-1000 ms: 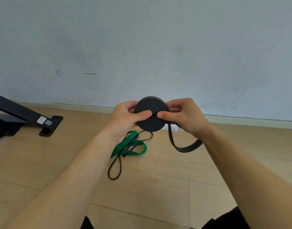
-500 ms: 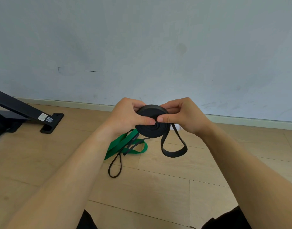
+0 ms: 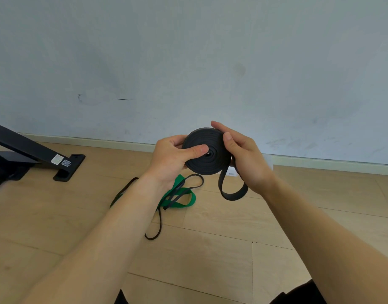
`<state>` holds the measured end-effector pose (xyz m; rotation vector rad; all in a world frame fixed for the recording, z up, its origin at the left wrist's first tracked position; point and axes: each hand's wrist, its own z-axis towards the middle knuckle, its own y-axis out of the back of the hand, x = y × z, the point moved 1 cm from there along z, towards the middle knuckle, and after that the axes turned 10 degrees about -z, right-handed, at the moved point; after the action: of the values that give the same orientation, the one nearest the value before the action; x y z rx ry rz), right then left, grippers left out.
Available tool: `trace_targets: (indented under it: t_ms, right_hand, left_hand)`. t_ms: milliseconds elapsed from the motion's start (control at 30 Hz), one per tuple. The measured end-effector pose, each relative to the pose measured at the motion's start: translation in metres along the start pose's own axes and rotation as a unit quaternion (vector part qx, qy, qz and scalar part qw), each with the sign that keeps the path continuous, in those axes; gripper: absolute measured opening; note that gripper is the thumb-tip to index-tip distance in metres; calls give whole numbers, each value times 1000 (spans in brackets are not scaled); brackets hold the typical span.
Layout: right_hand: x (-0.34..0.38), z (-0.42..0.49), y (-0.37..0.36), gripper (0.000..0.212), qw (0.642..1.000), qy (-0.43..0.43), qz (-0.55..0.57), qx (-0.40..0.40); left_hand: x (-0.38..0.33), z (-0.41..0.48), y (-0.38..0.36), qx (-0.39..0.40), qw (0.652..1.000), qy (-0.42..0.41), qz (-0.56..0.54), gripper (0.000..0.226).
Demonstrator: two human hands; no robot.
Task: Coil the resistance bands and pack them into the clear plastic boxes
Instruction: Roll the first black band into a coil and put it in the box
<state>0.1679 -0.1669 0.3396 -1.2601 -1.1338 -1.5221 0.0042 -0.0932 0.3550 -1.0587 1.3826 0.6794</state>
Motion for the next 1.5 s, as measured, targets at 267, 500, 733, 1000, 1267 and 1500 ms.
trace_targets:
  t_ms: [267,500,733,1000,1267,1500]
  right_hand:
    - [-5,-2,-26,39,993,-23,43,-105]
    - [-9,-5,-41,36,979,-79,151,-112]
    - [-11,2,-53,28,961,-121,112,-221]
    - [-13,7,-45,30,963,-140,9,-229]
    - [-17,13,-43,33,944,-195,42,-262]
    - [-13,12,-36,31,925,-226,120,-281]
  left_hand:
    - [13,-5,-10,-74,987,35,-141,25]
    - [20,-4,-15,-130,970,36,-204,20]
    - [40,-16,-34,-163,938,93,-291,21]
    - [42,-16,-25,-115,952,195,-207,36]
    - [40,-29,-31,9,954,283,-98,48]
    - [42,-32,-31,-26,985,159,-64,18]
